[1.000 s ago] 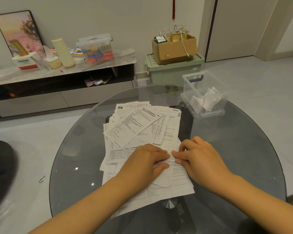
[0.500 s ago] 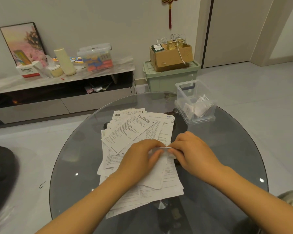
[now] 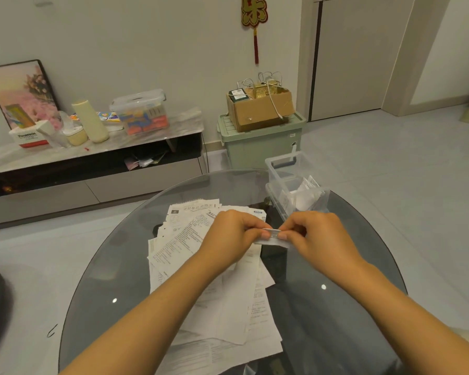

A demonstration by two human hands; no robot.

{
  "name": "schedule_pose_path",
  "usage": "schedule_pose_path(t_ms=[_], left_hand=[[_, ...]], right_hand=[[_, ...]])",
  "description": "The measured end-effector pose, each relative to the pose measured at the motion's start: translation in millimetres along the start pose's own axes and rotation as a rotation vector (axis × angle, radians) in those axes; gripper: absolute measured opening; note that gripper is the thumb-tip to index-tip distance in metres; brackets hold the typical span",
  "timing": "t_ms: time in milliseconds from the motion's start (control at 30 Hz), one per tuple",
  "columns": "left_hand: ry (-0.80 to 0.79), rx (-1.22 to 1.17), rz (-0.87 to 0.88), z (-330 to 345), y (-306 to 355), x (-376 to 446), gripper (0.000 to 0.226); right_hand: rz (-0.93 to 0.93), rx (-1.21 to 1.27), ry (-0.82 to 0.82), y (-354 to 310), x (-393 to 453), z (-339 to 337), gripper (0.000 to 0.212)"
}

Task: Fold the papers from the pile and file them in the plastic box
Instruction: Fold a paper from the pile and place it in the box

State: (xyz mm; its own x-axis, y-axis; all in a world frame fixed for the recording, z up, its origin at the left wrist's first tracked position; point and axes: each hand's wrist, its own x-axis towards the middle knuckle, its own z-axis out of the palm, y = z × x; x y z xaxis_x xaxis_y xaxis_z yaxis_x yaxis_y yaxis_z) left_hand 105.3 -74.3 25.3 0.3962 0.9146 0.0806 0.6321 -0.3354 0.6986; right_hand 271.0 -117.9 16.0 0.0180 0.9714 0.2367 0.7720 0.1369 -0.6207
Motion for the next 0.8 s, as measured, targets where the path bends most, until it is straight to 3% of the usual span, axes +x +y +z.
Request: schedule_pose_path(t_ms=[400, 601, 801], left_hand=[[0.079, -0.164, 0.1, 7, 33, 90, 0.013], [0.027, 0.126, 0.138, 14, 38, 145, 0.019], [-0.234, 0.472, 0.159, 25, 30, 177, 0.013]], right_hand=[[0.161, -0.025, 0.167, 20, 65, -33, 0.011], [0.294, -0.217, 0.129, 31, 109, -37, 0.013], [0.377, -0.517, -0.038, 37, 127, -30, 0.023]])
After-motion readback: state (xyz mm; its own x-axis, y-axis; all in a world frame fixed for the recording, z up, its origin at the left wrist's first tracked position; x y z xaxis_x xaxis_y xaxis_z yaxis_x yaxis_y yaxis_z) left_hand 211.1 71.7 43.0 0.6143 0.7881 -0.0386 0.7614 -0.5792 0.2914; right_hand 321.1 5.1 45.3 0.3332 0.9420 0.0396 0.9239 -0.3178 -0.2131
